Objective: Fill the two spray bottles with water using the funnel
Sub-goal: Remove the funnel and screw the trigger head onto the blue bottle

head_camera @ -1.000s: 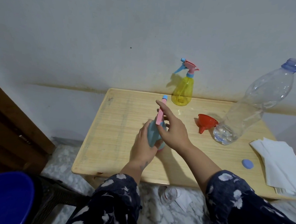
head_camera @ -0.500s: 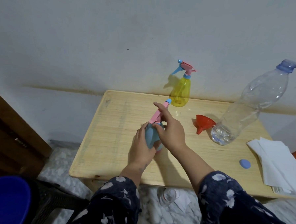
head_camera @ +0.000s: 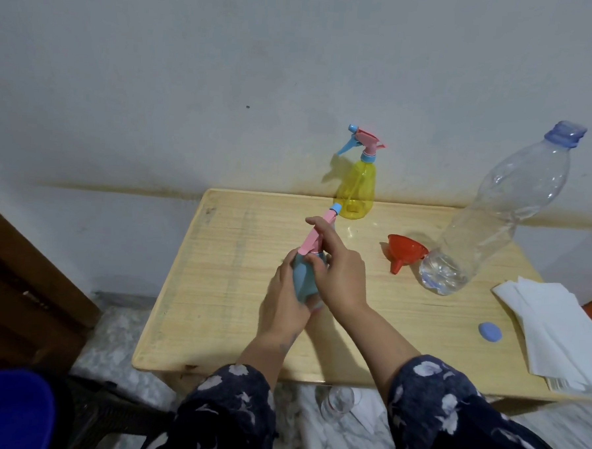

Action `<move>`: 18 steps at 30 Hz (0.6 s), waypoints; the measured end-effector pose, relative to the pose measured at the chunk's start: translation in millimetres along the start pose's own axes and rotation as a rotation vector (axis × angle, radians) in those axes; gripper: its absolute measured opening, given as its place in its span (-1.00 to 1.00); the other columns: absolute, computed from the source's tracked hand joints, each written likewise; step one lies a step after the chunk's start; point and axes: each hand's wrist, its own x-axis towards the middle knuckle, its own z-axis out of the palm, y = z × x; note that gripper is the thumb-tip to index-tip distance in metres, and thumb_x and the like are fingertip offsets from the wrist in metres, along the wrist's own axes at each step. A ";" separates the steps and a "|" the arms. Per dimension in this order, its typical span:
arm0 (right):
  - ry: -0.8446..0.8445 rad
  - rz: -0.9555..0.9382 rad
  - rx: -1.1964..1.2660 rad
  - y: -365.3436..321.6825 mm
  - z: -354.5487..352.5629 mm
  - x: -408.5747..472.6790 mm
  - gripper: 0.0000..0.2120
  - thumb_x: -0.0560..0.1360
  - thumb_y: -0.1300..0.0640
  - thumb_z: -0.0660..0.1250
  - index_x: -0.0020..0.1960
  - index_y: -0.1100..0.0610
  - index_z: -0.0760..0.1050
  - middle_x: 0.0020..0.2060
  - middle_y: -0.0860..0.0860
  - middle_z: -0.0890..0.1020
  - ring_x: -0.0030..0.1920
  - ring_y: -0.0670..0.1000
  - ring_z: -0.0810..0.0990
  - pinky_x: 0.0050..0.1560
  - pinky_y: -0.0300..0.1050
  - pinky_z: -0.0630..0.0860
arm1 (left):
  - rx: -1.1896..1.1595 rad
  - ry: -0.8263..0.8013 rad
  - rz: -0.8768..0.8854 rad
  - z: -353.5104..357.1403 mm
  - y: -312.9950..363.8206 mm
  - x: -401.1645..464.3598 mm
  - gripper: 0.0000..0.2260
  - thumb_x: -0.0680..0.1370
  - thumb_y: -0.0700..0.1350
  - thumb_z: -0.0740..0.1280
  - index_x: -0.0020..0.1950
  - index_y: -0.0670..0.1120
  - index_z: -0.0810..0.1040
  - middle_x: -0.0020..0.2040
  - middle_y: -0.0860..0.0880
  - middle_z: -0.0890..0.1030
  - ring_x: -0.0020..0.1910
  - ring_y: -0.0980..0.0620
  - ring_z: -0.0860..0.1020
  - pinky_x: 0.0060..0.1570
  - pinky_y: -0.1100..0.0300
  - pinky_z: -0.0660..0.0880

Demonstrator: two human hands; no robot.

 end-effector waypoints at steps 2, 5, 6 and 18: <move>0.001 -0.003 0.028 0.9 2.1 0.9 -0.38 0.46 0.25 0.31 0.40 -0.23 0.30 -0.28 0.08 0.60 -0.42 -0.07 0.42 -0.28 -0.12 0.38 | 0.006 0.025 -0.001 1.0 1.2 -1.3 -0.21 0.29 0.03 0.51 0.39 0.32 0.16 0.23 0.21 0.45 0.13 0.04 0.54 -0.12 -0.04 0.61; -0.004 -0.001 0.178 4.9 -2.3 -0.4 -0.22 0.48 0.25 0.34 0.47 -0.29 0.06 -0.05 -0.03 0.58 -0.21 -0.13 0.51 -0.06 -0.13 0.54 | 0.052 0.062 0.001 -0.6 9.2 -8.1 -0.21 0.31 0.01 0.53 0.39 0.32 0.14 0.28 0.20 0.44 0.19 0.06 0.50 -0.02 -0.05 0.58; 0.033 0.003 0.212 7.5 -3.5 -2.2 -0.19 0.47 0.22 0.38 0.46 -0.32 0.01 0.03 -0.06 0.50 -0.10 -0.17 0.50 0.01 -0.17 0.54 | 0.073 0.074 -0.008 -1.2 12.9 -12.4 -0.20 0.32 0.01 0.52 0.39 0.33 0.12 0.30 0.20 0.43 0.19 0.07 0.49 0.00 -0.03 0.56; 0.004 0.127 0.208 19.7 -50.4 -15.5 -0.40 0.61 0.03 0.19 0.52 -0.20 -0.03 0.48 -0.12 0.26 0.04 -0.23 0.50 0.07 -0.35 0.34 | 0.275 -0.134 0.199 -13.8 30.3 -65.5 -0.53 0.55 0.27 0.17 0.44 0.28 0.18 0.24 0.21 0.51 0.12 0.13 0.56 -0.03 0.04 0.57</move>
